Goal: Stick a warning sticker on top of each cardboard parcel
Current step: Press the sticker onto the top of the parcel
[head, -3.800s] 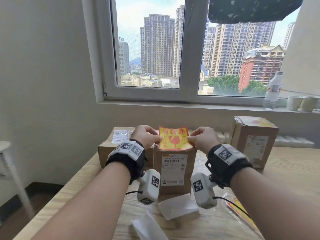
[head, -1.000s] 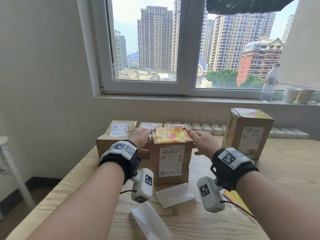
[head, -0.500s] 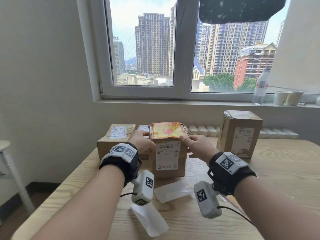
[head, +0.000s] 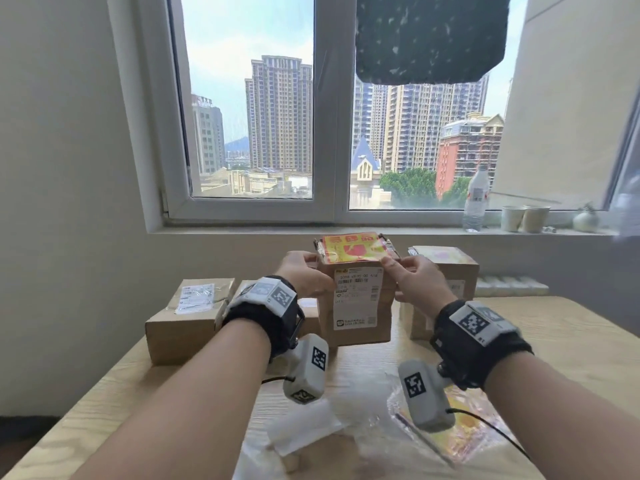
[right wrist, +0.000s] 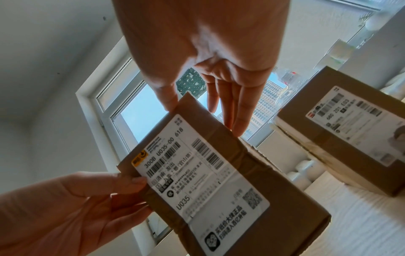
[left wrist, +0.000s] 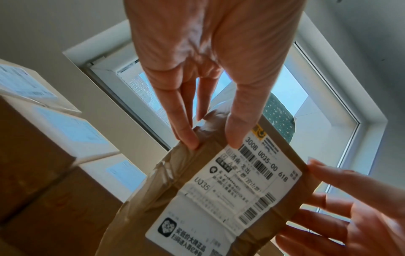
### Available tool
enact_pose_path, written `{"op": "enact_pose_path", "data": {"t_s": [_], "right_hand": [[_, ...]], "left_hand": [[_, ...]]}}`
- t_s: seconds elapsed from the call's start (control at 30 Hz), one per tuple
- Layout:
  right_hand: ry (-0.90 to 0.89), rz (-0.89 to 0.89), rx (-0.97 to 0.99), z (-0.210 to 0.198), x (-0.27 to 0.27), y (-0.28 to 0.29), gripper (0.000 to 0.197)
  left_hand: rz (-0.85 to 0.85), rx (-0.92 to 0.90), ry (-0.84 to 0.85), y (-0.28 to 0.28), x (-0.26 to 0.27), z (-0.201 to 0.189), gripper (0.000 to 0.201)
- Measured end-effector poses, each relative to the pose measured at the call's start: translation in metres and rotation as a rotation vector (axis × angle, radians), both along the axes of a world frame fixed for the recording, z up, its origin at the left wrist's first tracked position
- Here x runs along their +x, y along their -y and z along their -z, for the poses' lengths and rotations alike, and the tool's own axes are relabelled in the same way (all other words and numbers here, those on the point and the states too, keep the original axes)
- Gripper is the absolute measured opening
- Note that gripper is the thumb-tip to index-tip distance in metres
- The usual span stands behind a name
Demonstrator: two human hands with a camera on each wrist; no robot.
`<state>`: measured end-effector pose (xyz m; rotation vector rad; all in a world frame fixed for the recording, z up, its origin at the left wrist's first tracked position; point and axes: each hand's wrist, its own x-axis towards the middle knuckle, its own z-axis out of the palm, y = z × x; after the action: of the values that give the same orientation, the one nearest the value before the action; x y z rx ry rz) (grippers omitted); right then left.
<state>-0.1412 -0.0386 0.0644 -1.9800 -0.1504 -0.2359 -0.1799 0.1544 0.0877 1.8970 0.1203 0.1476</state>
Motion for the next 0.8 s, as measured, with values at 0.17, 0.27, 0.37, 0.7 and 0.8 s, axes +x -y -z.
{"op": "enact_pose_path", "data": {"t_s": [0.17,0.27,0.37,0.7,0.8], "right_hand": [[-0.006,0.051,0.027,-0.002,0.032,0.017,0.035],[-0.015,0.079,0.034,0.004,0.054,0.021,0.039],[-0.014,0.099,0.085,0.010,0.071,0.023,0.039],[-0.075,0.125,-0.019,0.044,0.095,0.027,0.039],[-0.082,0.130,-0.027,0.050,0.099,0.030,0.039]], "left_hand": [[0.030,-0.017,0.000,0.022,0.050,0.004,0.031],[0.053,-0.038,-0.016,0.029,0.079,0.012,0.030],[0.065,-0.047,-0.036,0.034,0.104,0.021,0.028],[0.039,0.133,-0.069,0.040,0.147,0.058,0.027],[0.049,0.110,-0.082,0.043,0.153,0.066,0.028]]}}
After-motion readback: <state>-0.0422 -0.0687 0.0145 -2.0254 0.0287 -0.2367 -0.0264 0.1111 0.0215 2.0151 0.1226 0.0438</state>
